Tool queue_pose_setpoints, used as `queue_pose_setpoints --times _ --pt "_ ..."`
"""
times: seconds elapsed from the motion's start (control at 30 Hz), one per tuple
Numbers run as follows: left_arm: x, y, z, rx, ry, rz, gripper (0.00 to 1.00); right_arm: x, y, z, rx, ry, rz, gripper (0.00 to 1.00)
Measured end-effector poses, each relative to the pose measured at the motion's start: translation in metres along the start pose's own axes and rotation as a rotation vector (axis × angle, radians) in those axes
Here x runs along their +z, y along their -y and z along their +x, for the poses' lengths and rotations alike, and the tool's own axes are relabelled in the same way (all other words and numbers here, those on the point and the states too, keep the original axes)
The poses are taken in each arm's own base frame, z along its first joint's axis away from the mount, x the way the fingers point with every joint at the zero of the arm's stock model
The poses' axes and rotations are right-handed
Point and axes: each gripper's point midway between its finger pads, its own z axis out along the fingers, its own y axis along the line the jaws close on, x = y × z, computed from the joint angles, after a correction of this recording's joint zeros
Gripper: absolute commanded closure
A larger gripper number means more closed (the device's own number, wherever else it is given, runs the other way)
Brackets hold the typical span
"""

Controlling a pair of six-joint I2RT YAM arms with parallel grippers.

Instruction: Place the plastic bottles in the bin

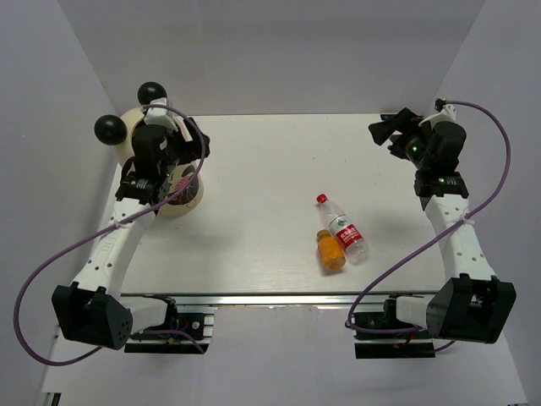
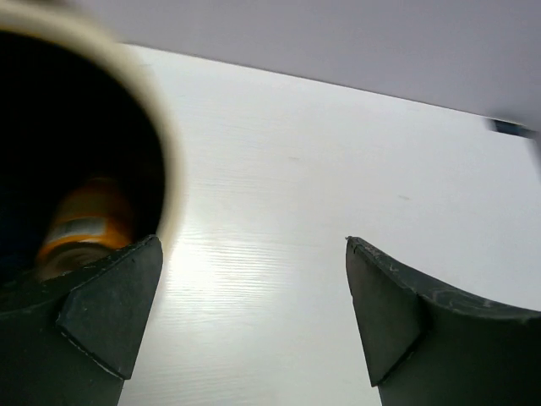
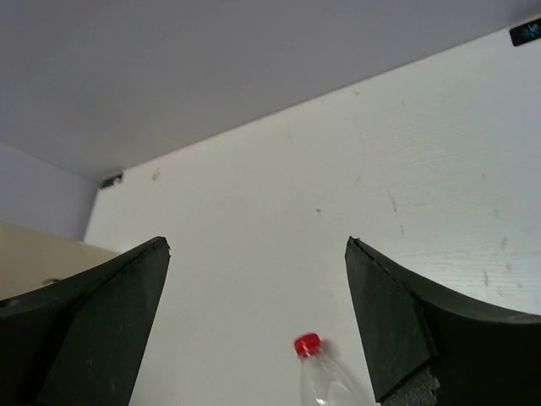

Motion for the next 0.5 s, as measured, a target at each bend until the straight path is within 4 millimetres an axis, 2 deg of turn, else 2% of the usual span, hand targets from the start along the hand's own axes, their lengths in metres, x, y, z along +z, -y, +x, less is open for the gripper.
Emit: queue_pose_setpoints --times 0.13,0.23,0.37,0.5 --pt "-0.01 0.047 -0.011 -0.052 -0.011 0.222 0.02 -0.007 -0.002 0.013 -0.096 -0.093 0.036 0.11" --pt "-0.015 0.081 -0.004 -0.07 -0.042 0.352 0.02 -0.011 -0.016 0.042 -0.176 -0.217 0.032 0.11" --pt "-0.007 0.127 0.03 -0.061 -0.137 0.49 0.02 -0.027 -0.013 0.105 -0.265 -0.44 0.057 0.11" --pt "0.008 0.146 0.073 -0.055 -0.263 0.539 0.02 -0.057 0.014 0.167 -0.33 -0.656 0.121 0.11"
